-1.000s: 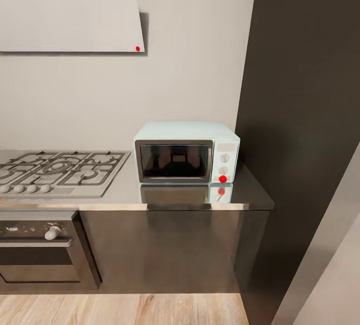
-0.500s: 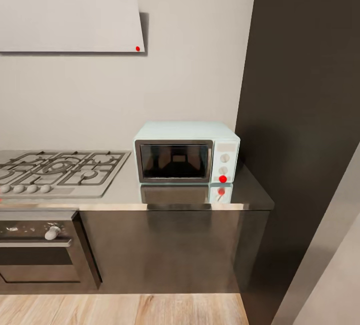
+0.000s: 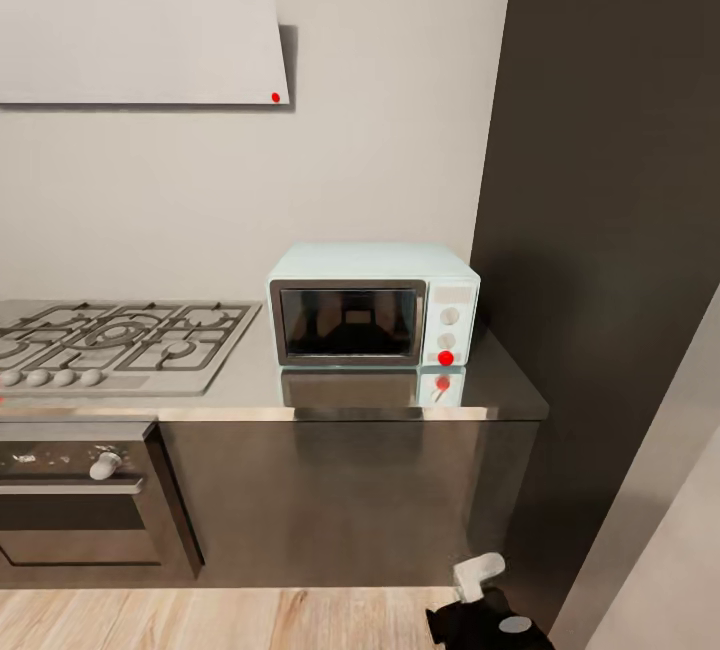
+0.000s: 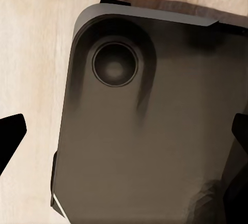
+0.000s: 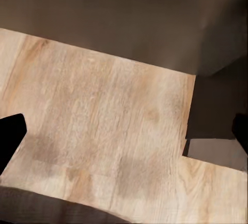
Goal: In the kitchen, take the popcorn bag from the countertop, put it into the microwave, and heat it until the popcorn is cooked so the cooked popcorn ends up inside the bag.
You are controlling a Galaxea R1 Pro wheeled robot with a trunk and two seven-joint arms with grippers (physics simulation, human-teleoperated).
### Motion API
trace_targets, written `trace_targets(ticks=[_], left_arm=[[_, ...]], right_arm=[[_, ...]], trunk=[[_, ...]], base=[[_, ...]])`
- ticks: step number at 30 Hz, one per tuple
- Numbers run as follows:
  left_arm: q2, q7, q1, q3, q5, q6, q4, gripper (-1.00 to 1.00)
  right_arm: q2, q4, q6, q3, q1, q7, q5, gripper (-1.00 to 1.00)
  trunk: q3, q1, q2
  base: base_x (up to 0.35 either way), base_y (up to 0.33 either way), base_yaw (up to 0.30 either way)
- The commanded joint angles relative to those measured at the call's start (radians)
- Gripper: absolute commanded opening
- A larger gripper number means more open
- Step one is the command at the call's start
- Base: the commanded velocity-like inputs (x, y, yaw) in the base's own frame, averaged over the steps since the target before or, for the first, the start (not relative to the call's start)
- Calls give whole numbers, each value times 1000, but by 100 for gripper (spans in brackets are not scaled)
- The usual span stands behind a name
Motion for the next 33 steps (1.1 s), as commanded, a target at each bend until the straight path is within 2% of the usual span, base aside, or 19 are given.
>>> trace_targets(ticks=[1,3,6,9,10,12,14,17,18,23,26,33], left_arm=[[0,-1,0,0,6,-2,0,100],[0,-1,0,0,6,-2,0,100],[0,-1,0,0,6,-2,0,100],[0,-1,0,0,6,-2,0,100],[0,-1,0,0,6,-2,0,100],[0,-1,0,0,6,-2,0,100],[0,-1,0,0,6,-2,0,100],[0,-1,0,-1,6,-2,0,100],[0,-1,0,-1,6,-2,0,100],[0,-1,0,0,6,-2,0,100],[0,-1,0,0,6,-3,0,100],[0,-2,0,-1,4,-4,-1,100]], right_arm=[[0,-41,27,1,-3,3,10,100],[1,-103,62,1,-17,0,10,100],[10,-137,89,-2,-94,-6,12,100],[14,-151,165,-27,-260,-14,17,100],[15,-155,216,-61,-349,-16,17,100],[15,-156,260,-100,-451,-18,16,100],[14,-156,284,-115,-534,-18,16,100],[18,-156,292,-119,-624,-27,18,100],[27,-156,292,-119,-647,-40,18,100],[86,-156,259,-115,-674,-175,15,100],[96,-155,220,-108,-674,-210,16,100],[97,-145,206,-109,-674,-217,10,100]], trunk=[[-1,0,-1],[-1,0,-1],[-1,0,-1],[-1,0,-1],[-1,0,-1],[-1,0,-1],[-1,0,-1],[-1,0,-1],[-1,0,-1],[-1,0,-1],[-1,0,-1],[-1,0,-1]], base=[[0,0,0],[0,0,0],[0,0,0],[0,0,0],[0,0,0],[0,0,0],[0,0,0],[0,0,0],[0,0,0],[0,0,0],[0,0,0],[0,44,0]])
